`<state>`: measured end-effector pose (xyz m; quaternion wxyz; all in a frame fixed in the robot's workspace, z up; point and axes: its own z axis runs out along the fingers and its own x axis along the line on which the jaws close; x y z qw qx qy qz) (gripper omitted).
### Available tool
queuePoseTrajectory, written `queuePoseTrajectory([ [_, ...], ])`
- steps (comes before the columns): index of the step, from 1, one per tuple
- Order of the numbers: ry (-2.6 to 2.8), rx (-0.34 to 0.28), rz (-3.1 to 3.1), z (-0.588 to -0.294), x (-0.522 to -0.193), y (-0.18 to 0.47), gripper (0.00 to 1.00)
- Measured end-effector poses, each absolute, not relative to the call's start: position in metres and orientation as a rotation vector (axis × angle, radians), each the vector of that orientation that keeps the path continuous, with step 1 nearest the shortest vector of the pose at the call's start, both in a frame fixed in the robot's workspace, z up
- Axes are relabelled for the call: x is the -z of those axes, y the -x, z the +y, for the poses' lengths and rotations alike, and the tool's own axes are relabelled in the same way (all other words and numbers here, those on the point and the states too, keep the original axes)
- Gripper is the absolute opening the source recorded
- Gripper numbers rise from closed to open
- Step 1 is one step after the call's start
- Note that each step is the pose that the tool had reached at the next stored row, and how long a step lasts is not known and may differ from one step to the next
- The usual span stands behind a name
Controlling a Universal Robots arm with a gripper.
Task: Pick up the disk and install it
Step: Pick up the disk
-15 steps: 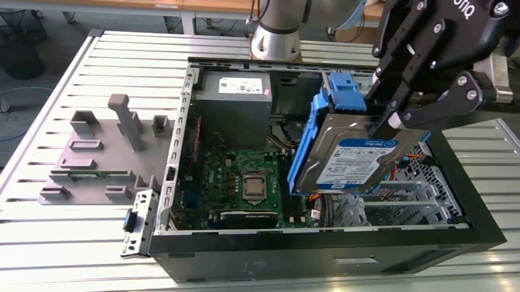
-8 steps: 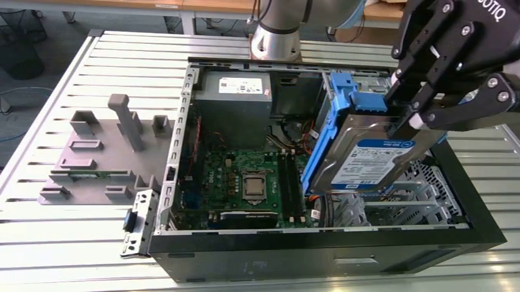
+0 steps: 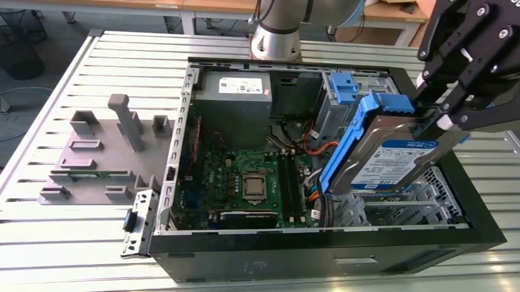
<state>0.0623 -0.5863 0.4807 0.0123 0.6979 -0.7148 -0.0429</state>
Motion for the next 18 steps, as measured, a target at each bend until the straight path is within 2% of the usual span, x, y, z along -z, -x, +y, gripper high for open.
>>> queuePoseTrajectory([
  [18,-2.175,0.135,-2.228,-0.586,-0.478,-0.109,0.35],
])
